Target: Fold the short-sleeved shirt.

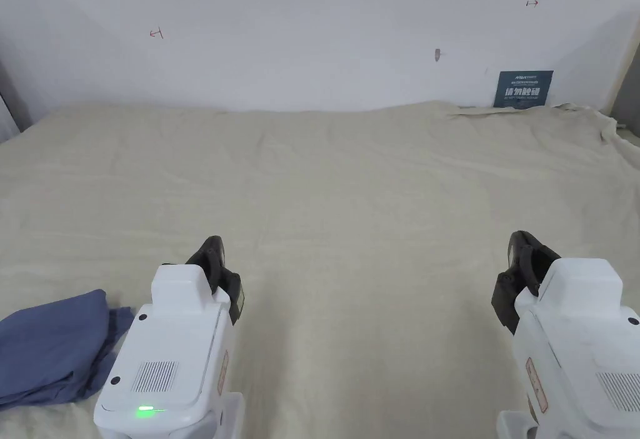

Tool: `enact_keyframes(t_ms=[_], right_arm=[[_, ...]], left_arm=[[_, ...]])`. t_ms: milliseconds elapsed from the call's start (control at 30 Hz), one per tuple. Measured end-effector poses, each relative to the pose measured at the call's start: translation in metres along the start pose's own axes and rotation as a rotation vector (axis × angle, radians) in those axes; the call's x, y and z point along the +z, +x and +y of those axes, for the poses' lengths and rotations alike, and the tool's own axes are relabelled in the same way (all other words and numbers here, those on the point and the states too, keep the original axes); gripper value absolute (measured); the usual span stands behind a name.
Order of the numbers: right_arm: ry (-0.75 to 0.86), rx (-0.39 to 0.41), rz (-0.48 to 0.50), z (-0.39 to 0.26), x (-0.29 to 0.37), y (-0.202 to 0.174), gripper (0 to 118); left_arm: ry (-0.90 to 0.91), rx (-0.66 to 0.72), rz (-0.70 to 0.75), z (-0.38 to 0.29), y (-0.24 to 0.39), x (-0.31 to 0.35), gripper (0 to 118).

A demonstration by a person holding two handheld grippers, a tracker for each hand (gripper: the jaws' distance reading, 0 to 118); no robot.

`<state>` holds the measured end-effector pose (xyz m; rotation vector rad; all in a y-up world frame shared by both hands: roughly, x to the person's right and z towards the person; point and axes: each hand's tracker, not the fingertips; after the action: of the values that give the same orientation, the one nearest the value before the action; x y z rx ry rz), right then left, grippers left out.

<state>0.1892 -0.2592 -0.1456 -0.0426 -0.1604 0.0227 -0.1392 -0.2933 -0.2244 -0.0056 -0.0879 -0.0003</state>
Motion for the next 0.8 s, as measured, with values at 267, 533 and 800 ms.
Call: enact_keyframes(t_ms=[267, 533, 800], right_arm=[[0.0, 0.002, 0.003, -0.0002, 0.0011, -0.0007, 0], [0.005, 0.009, 0.007, 0.002, 0.0018, -0.0032, 0], [0.013, 0.013, 0.008, 0.0048, 0.002, -0.0051, 0]], left_arm=[[0.002, -0.008, 0.0, -0.0002, -0.001, 0.0013, 0], [0.0, -0.014, 0.001, 0.0001, -0.0036, 0.0035, 0], [-0.001, -0.014, 0.004, -0.0006, -0.007, 0.0037, 0]])
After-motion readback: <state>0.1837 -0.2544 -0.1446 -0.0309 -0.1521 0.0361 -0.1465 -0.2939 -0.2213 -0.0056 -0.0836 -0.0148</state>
